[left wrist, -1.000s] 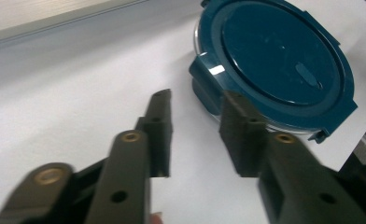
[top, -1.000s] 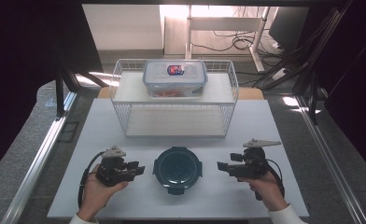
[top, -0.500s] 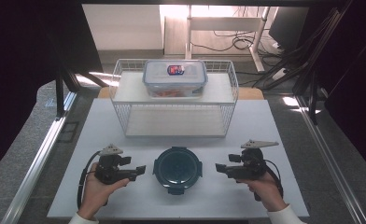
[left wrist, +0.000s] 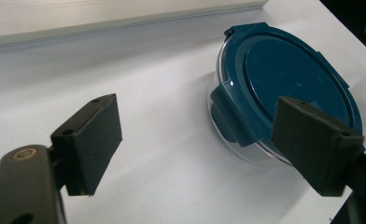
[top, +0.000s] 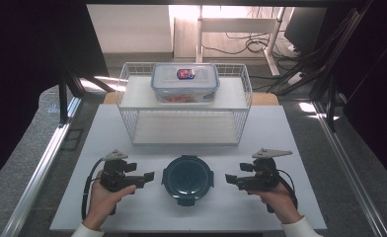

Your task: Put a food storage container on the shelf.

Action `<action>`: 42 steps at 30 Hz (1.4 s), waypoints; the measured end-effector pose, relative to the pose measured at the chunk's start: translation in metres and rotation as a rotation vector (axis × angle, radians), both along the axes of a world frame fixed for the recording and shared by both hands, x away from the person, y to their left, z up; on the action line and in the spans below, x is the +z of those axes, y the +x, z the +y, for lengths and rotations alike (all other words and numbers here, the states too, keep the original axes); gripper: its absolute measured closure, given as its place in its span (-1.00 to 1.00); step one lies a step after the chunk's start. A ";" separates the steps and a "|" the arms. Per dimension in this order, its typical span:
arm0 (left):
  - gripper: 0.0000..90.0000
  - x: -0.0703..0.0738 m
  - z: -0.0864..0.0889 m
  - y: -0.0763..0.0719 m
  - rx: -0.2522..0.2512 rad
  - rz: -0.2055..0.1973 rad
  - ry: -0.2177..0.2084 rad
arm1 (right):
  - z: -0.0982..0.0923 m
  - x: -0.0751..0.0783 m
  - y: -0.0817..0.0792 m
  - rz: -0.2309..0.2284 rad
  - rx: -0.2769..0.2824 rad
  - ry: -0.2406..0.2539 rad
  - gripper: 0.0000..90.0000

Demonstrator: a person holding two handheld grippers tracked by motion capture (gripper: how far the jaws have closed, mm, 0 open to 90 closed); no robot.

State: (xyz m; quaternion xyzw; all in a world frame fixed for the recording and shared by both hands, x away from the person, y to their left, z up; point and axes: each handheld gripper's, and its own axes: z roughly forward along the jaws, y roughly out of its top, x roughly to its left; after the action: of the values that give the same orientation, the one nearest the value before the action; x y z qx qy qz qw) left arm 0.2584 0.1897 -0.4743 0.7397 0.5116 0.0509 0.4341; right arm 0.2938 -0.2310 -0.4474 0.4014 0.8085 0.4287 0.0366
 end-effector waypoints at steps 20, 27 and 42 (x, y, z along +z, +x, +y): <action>-0.79 0.004 -0.030 0.027 -0.080 0.082 -0.075 | 0.036 0.005 0.011 0.079 0.012 0.075 -0.66; -0.77 -0.008 -0.034 0.029 -0.111 0.151 -0.095 | 0.049 -0.018 0.021 0.177 0.005 0.117 -0.67; -0.67 -0.029 -0.049 0.034 -0.124 0.254 -0.136 | 0.061 -0.045 0.023 0.282 -0.017 0.141 -0.67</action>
State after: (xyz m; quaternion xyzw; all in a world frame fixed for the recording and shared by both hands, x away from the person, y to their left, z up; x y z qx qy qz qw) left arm 0.2926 0.1409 -0.5033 0.7392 0.5182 -0.1048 0.4171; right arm 0.3171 -0.1702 -0.4928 0.4658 0.7702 0.4236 -0.1020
